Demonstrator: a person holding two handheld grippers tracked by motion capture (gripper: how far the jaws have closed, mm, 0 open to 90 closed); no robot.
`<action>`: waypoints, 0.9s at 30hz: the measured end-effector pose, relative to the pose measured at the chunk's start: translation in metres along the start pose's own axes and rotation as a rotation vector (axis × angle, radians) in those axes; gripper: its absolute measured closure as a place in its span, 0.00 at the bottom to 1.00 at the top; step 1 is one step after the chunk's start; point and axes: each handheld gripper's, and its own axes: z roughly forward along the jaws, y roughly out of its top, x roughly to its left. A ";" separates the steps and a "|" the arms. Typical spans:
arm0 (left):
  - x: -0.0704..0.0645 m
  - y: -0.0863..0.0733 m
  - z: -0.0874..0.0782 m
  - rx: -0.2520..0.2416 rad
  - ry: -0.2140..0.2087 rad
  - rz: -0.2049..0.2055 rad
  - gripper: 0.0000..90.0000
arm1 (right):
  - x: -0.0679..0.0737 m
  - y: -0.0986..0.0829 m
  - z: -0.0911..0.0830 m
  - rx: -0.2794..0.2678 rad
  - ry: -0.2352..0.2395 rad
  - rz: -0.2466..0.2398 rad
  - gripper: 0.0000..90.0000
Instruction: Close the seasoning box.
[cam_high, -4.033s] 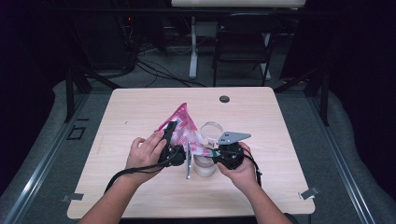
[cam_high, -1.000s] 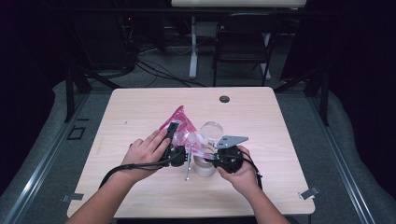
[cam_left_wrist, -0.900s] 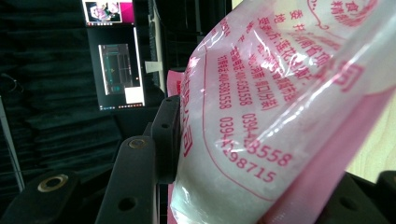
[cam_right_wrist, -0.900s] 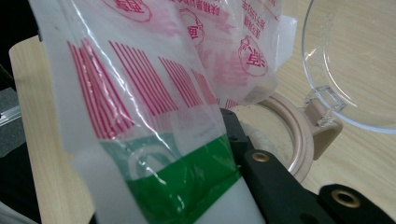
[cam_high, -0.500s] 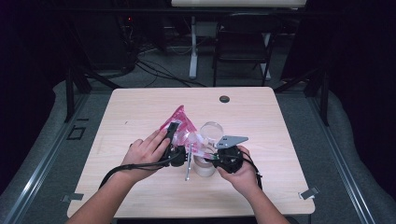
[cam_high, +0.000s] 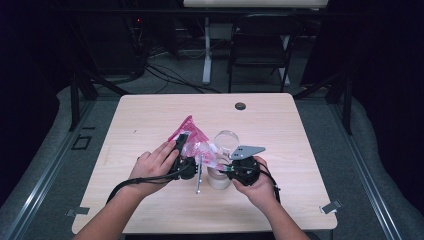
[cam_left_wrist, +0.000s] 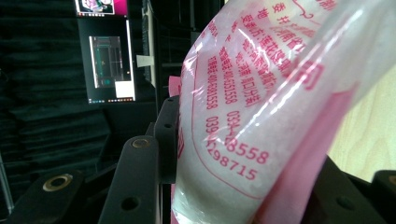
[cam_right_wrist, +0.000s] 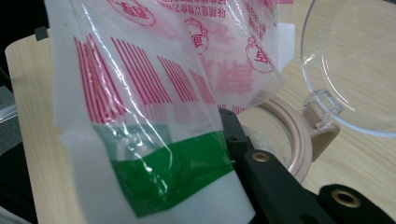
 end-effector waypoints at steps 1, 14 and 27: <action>0.000 0.000 -0.001 0.011 -0.008 -0.005 0.70 | 0.000 0.000 0.000 -0.001 0.001 -0.001 1.00; -0.007 -0.005 0.000 0.024 -0.031 -0.051 0.70 | 0.001 0.001 0.001 -0.003 0.001 -0.005 1.00; -0.015 -0.010 0.002 0.027 -0.046 -0.097 0.70 | 0.002 0.002 0.002 -0.005 0.000 -0.011 1.00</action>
